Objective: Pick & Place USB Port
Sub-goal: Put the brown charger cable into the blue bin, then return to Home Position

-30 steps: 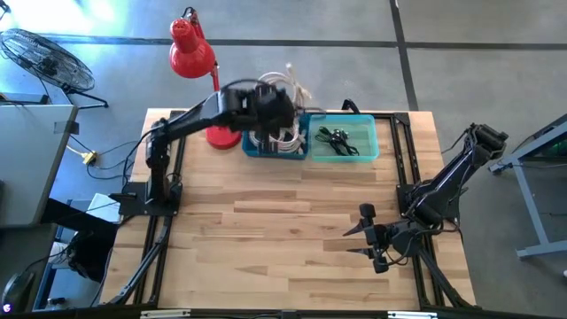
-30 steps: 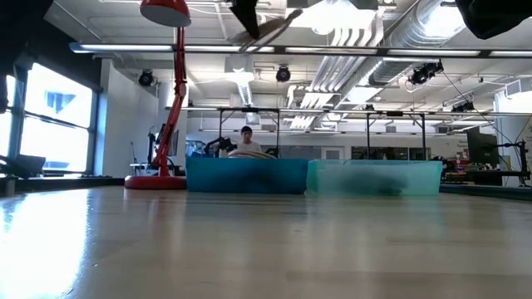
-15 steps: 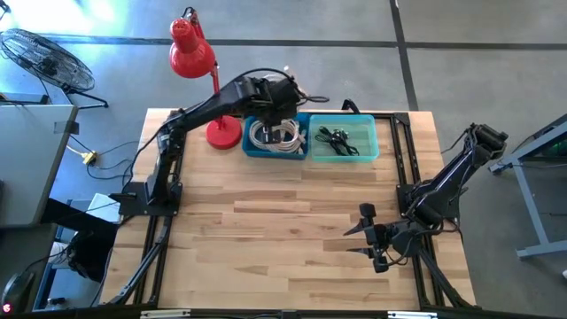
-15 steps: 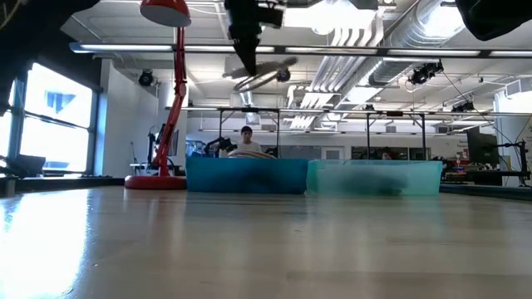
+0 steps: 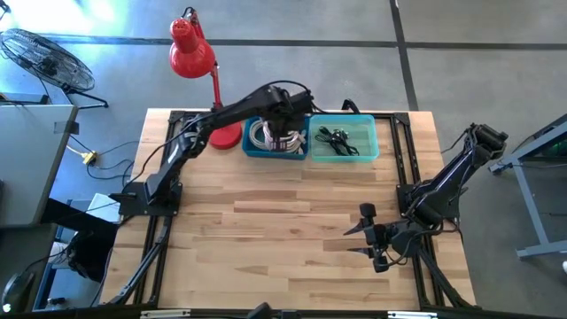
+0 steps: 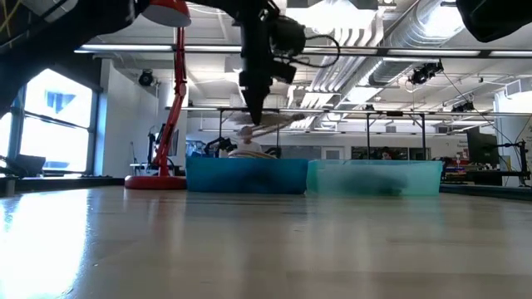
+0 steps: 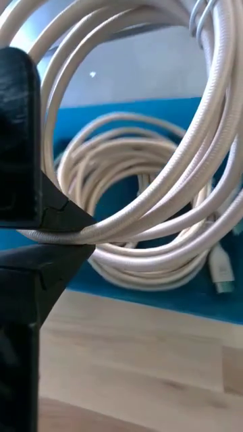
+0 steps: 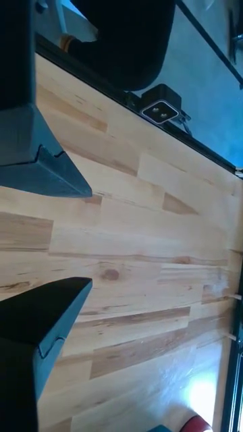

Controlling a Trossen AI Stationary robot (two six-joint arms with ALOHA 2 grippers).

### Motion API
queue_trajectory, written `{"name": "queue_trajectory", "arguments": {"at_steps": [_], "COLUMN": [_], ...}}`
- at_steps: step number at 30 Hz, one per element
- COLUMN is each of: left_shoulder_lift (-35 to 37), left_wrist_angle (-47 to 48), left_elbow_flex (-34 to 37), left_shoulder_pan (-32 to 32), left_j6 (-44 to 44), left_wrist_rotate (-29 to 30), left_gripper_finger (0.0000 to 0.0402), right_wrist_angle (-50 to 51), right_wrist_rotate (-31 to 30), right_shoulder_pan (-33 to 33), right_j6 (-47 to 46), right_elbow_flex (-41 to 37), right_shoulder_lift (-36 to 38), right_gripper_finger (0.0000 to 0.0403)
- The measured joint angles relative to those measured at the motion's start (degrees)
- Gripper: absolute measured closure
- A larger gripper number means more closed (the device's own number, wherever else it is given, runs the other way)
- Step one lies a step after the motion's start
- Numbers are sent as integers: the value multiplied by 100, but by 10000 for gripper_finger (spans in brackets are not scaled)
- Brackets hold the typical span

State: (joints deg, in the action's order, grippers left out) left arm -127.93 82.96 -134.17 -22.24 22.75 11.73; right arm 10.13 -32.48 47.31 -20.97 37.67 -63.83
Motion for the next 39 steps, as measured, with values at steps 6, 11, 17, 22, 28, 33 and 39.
{"name": "queue_trajectory", "arguments": {"at_steps": [6,11,17,22,28,33,39], "left_shoulder_lift": [-317,-558,-829,-946,-918,-578,120], "left_wrist_angle": [82,165,165,262,351,570,552], "left_elbow_flex": [0,-2,-4,-4,-4,-4,-4], "left_shoulder_pan": [-95,-139,-144,-179,-177,-154,-85], "left_j6": [102,116,271,301,317,444,448], "left_wrist_rotate": [-503,-1057,-1413,-1581,-1539,-1527,-1320], "left_gripper_finger": [392,393,393,389,331,296,280], "right_wrist_angle": [-2,-6,-5,-9,-11,-11,-79], "right_wrist_rotate": [16,114,106,136,149,112,-227], "right_shoulder_pan": [0,0,0,0,0,-4,-7], "right_j6": [-2,-69,-176,-317,-322,-357,-229], "right_elbow_flex": [0,-1,-2,-2,-2,-2,-2], "right_shoulder_lift": [-39,-216,-444,-450,-448,-448,-437], "right_gripper_finger": [206,206,206,206,206,206,206]}}
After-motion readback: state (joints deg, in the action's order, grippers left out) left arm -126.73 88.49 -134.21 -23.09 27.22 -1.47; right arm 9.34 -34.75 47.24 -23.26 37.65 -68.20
